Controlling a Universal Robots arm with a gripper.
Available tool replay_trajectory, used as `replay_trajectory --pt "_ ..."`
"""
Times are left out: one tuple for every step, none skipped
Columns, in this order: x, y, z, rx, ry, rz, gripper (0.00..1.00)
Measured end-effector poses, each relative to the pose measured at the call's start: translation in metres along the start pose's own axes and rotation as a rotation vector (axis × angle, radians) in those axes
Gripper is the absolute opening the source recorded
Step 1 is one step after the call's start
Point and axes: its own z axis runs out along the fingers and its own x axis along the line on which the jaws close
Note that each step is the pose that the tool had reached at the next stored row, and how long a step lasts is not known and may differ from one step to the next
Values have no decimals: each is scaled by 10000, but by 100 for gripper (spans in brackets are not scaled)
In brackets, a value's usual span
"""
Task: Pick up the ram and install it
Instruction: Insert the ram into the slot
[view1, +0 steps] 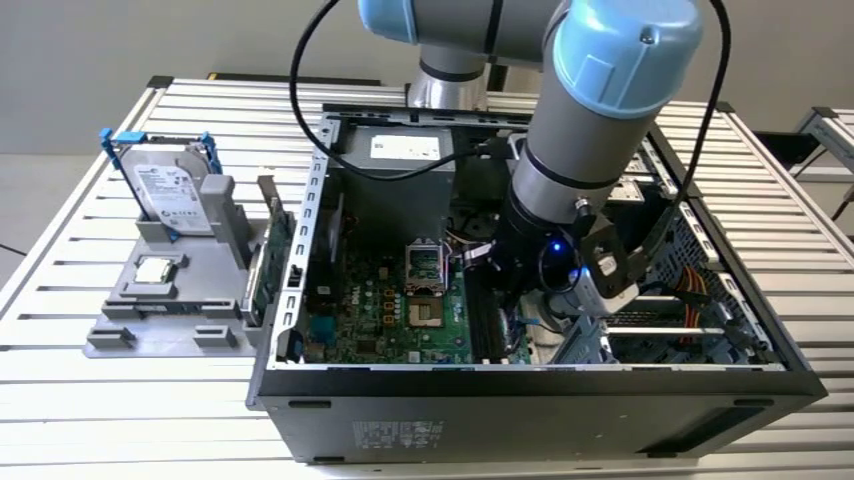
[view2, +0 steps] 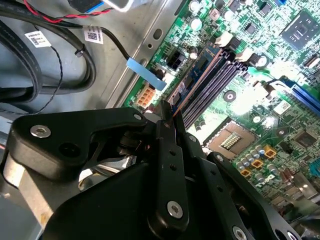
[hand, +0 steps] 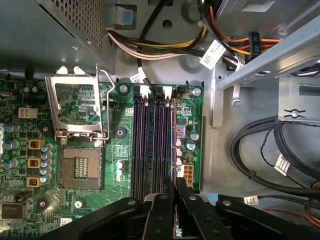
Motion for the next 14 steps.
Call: replay_trajectory --pt "0 0 5 -4 0 0 0" --pt "0 0 10 -6 0 -1 0" --pt "1 0 16 -4 1 -3 0" --pt "2 -1 21 -3 1 -3 0" --pt "4 -1 26 -3 2 -3 0" --pt "5 -2 32 -3 2 -2 0" --pt "8 -2 38 -3 2 -1 0" --pt "9 -2 44 -3 2 -1 0" --pt "10 -2 49 -3 2 -3 0" --pt "12 -3 56 -2 2 -5 0" --pt "14 -3 62 -2 2 -6 0" --pt "16 -3 68 -3 3 -9 0" --pt "20 -4 74 -2 3 -12 0" --pt "21 -4 78 -1 3 -19 0"
